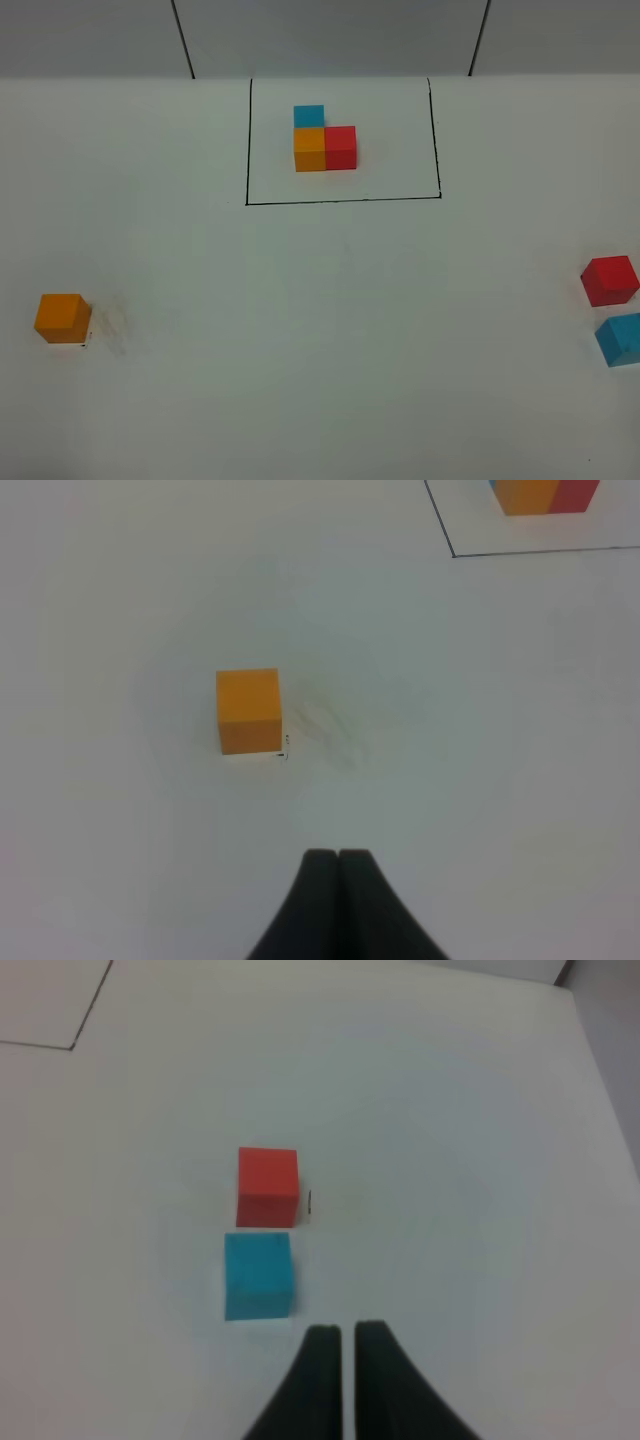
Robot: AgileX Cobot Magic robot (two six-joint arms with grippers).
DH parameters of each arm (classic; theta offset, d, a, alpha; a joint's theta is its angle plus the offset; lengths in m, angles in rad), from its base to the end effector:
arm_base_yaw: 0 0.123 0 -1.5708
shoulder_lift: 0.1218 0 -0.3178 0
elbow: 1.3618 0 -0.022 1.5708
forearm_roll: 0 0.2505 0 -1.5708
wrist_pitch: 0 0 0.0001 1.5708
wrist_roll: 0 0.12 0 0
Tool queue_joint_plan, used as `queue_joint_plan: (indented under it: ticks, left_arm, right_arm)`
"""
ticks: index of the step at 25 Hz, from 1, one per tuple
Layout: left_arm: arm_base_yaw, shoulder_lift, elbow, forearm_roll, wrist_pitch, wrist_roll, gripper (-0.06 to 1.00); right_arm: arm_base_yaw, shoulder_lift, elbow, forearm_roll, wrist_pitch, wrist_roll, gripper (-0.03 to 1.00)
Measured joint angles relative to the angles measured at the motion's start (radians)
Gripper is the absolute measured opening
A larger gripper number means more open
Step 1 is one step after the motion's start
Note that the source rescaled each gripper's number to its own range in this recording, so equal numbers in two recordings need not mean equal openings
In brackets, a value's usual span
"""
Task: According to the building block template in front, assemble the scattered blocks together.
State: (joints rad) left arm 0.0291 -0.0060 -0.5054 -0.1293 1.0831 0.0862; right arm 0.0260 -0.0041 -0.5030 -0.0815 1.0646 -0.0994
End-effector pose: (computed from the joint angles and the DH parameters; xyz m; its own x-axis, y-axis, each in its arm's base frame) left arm -0.0151 -0.0141 0.2638 -0.4605 0.0118 -0.8876 0.0837 0.9960 -0.0302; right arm -0.0134 -0.0089 0.2646 -0.4526 -0.1500 -0.8790 -0.0254 0.9875 -0.1555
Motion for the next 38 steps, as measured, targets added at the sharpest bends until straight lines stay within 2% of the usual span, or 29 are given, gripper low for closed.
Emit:
queue_joint_plan:
  ticks: [38]
  left_arm:
    - [0.0, 0.0, 0.0, 0.0, 0.0, 0.0, 0.0]
  right_arm:
    - [0.0, 0.0, 0.0, 0.0, 0.0, 0.0, 0.0]
